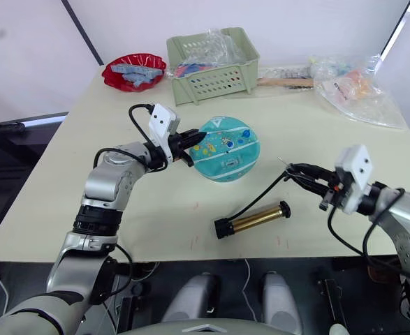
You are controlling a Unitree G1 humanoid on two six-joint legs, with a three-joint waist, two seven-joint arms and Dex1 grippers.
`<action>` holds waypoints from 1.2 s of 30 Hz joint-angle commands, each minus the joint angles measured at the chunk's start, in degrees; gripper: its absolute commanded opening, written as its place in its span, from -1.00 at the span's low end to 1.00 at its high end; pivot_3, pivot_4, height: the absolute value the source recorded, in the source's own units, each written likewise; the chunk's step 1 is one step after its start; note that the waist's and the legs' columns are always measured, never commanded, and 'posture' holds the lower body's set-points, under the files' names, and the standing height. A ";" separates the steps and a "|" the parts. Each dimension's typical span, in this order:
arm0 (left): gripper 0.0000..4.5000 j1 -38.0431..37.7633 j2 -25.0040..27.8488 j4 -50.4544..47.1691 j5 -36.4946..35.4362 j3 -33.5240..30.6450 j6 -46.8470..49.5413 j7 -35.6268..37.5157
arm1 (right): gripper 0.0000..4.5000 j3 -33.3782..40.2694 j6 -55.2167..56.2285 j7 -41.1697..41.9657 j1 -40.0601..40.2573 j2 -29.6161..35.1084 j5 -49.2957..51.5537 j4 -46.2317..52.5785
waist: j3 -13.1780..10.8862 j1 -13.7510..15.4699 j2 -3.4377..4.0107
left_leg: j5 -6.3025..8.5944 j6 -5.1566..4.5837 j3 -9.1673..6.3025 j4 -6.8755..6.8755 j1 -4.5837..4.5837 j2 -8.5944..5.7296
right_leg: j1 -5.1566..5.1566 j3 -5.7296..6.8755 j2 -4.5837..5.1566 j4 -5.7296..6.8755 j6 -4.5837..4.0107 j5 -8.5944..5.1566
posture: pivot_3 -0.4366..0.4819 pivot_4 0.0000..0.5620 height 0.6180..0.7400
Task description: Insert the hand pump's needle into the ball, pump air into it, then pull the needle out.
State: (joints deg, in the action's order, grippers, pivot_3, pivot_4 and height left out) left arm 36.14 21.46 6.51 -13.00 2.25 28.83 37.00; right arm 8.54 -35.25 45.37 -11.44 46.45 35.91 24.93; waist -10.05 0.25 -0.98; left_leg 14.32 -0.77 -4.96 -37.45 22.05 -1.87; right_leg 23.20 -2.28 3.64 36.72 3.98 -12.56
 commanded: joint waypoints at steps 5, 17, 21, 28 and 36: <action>-0.98 -1.79 -1.98 -2.47 1.13 1.12 -0.42 -2.57 | -0.85 -5.80 -16.92 -4.34 -12.27 4.49 0.46 0.80 | 0.00 0.52 0.00 | 0.00 0.00 0.02 -0.02 0.07 -0.03 | 0.01 0.05 0.03 -0.04 0.00 0.00 | -0.05 -0.47 1.00; -0.98 -4.04 -5.54 -3.79 3.67 2.99 -1.77 -5.16 | -0.85 -20.65 -43.65 -5.83 -41.12 -2.91 -0.35 -15.30 | 0.03 0.88 0.04 | -0.01 0.00 0.01 -0.05 0.10 -0.06 | 0.03 0.17 0.06 -0.03 -0.03 0.02 | -0.05 -0.47 1.00; -0.98 -4.09 -5.85 -3.59 4.25 3.02 -2.21 -5.29 | -0.85 -22.25 -45.70 -7.31 -45.09 -6.59 -2.11 -18.98 | 0.04 0.95 0.05 | -0.01 0.00 -0.04 -0.07 0.25 -0.14 | 0.06 0.34 0.15 -0.04 -0.03 0.02 | -0.05 -0.47 1.00; -0.98 -4.77 -6.99 -4.21 4.79 3.27 -2.40 -6.03 | -0.85 -21.95 -54.75 -10.97 -50.14 -13.87 -3.99 -25.51 | 0.06 0.83 0.09 | -0.07 0.08 -0.15 -0.09 0.59 -0.20 | 0.41 0.43 0.17 0.07 -0.07 0.05 | -0.05 -0.47 1.00; -0.98 -4.80 -7.29 -3.86 5.12 3.17 -2.51 -6.05 | -0.85 -25.88 -56.13 -11.61 -54.69 -16.56 -6.14 -30.26 | 0.06 0.66 0.10 | -0.11 0.14 -0.23 -0.10 0.62 -0.44 | 0.42 0.54 0.21 0.09 -0.09 0.07 | -0.05 -0.47 1.00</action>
State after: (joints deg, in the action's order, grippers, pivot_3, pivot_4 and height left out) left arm 32.17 14.98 1.84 -8.08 3.36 25.86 30.90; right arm -17.67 -90.40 33.66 -63.89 30.45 29.73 -5.59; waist -9.99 0.91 -0.88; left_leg 14.19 -0.60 -5.22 -37.55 22.67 -2.31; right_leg 23.62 -1.72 3.84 36.82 3.89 -12.49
